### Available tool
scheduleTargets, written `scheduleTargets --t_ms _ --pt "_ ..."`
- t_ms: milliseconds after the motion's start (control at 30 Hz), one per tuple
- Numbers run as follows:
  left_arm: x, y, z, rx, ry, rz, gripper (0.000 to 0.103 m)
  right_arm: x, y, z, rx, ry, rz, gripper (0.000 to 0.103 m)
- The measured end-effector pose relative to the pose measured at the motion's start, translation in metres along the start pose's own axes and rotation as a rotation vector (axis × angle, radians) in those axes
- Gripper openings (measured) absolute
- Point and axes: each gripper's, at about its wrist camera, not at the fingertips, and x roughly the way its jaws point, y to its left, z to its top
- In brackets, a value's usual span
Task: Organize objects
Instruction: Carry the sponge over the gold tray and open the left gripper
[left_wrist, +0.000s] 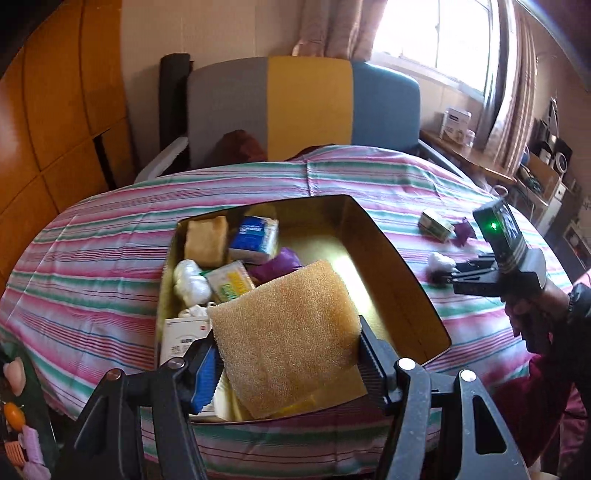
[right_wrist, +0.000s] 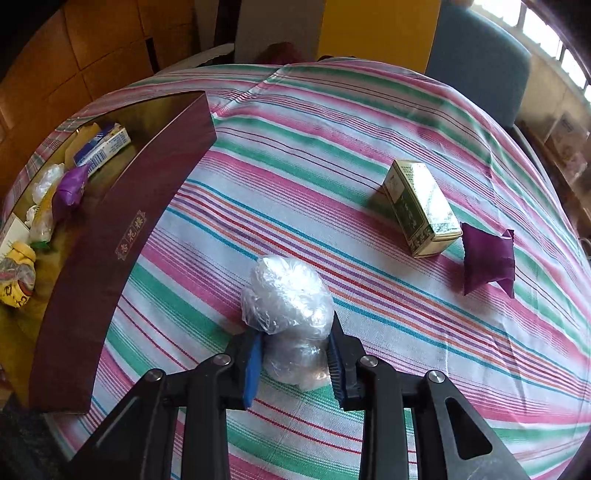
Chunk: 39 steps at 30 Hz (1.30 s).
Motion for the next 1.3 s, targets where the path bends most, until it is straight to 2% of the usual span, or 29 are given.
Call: scheduleTargets --t_ms 167,233,367,433,533,667,800,867,1000,1100,1233,1300 --pt "0.004 -0.010 0.000 0.017 0.012 -0.015 0.065 0.003 0.001 0.003 0.001 0.004 0.000 0.031" --pt "0.005 -0.009 0.002 0.007 0.020 -0.053 0.065 0.002 0.001 0.002 -0.001 0.004 0.000 0.031" --pt "0.006 0.015 0.017 -0.147 0.035 -0.215 0.065 0.005 0.003 0.004 -0.010 0.001 -0.009 0.031" --pt "0.011 0.028 0.022 -0.213 0.047 -0.249 0.065 0.005 0.004 0.003 -0.013 -0.001 -0.012 0.031" --pt "0.022 0.034 0.026 -0.248 0.076 -0.279 0.065 0.005 0.004 0.003 -0.014 -0.001 -0.012 0.031" --pt "0.045 0.023 0.031 -0.216 0.125 -0.262 0.065 0.005 0.004 0.003 -0.016 -0.001 -0.013 0.031" --pt "0.081 0.004 0.024 -0.117 0.208 -0.186 0.065 0.004 0.004 0.003 -0.014 -0.001 -0.012 0.031" --pt "0.101 0.001 0.018 -0.077 0.252 -0.111 0.065 0.004 0.005 0.003 -0.015 -0.001 -0.013 0.031" --pt "0.120 0.003 0.001 -0.057 0.309 -0.052 0.068 0.004 0.004 0.003 -0.015 -0.001 -0.014 0.031" --pt "0.115 -0.002 -0.007 -0.016 0.294 -0.048 0.069 0.005 0.004 0.003 -0.014 -0.001 -0.011 0.031" --pt "0.107 -0.003 -0.010 -0.013 0.261 -0.060 0.078 0.004 0.005 0.003 -0.011 -0.003 -0.010 0.031" --pt "0.102 -0.002 -0.011 -0.020 0.247 -0.053 0.079 0.004 0.005 0.003 -0.011 -0.003 -0.009 0.031"
